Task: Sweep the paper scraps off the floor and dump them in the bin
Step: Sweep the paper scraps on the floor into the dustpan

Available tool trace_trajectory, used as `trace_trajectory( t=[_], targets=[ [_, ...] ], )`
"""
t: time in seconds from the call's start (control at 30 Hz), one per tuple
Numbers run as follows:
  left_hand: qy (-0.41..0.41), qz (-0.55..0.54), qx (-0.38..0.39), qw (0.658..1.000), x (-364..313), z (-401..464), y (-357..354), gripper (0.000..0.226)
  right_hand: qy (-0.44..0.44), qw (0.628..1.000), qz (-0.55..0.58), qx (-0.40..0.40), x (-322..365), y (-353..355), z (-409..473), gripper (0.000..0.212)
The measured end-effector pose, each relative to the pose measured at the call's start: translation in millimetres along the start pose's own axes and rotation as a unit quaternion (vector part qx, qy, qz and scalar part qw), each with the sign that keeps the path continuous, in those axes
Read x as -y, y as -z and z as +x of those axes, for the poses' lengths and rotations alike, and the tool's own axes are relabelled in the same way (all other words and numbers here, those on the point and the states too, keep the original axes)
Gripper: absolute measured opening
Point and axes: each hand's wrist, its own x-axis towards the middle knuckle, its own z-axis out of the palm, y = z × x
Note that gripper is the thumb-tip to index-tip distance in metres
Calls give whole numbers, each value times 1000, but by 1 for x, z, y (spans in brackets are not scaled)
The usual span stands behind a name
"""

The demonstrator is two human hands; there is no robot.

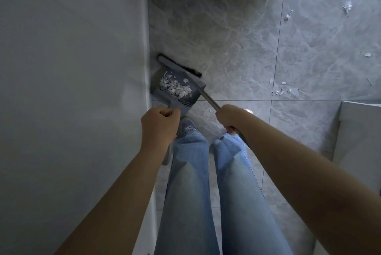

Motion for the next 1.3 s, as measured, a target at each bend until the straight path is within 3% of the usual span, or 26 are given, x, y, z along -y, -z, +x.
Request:
trace_trajectory(
  t=[0.1, 0.2, 0.27, 0.33, 0.5, 0.67, 0.83, 1.1, 1.17, 1.3],
  targets=[
    [-4, -2, 2, 1000, 6, -2, -1, 43, 44, 999, -15, -18, -19, -15, -9, 33],
    [-15, 0, -1, 1000, 7, -6, -6, 45, 47, 996, -59, -53, -20, -12, -10, 21],
    [-18, -1, -4, 1000, 7, -8, -8, 44, 59, 990, -102, -80, -15, -7, -11, 33],
    [-26, 7, -6, 1000, 8, -7, -8, 42, 77, 983, -160, -52, -12, -5, -11, 35],
    [-34, 22, -7, 999, 9, -8, -5, 44, 14, 997, -76, -3, -37, -31, -7, 38],
    [-43, 27, -8, 999, 6, -11, -5, 39, 0, 997, -54, -55, -61, -50, -8, 61],
    [-49, 19, -7, 999, 7, -10, -8, 38, 5, 996, 19, -87, -60, -34, -9, 41],
    [-41, 10, -14, 999, 6, -9, -12, 35, 18, 995, 74, -58, -55, -32, 1, 35],
    [-36, 13, -10, 999, 5, -9, -11, 34, -5, 995, 86, -51, -68, -41, 2, 31],
    [-15, 11, 3, 1000, 9, -21, -8, 31, 40, 988, 142, -53, -114, -71, -15, 23]
  ],
)
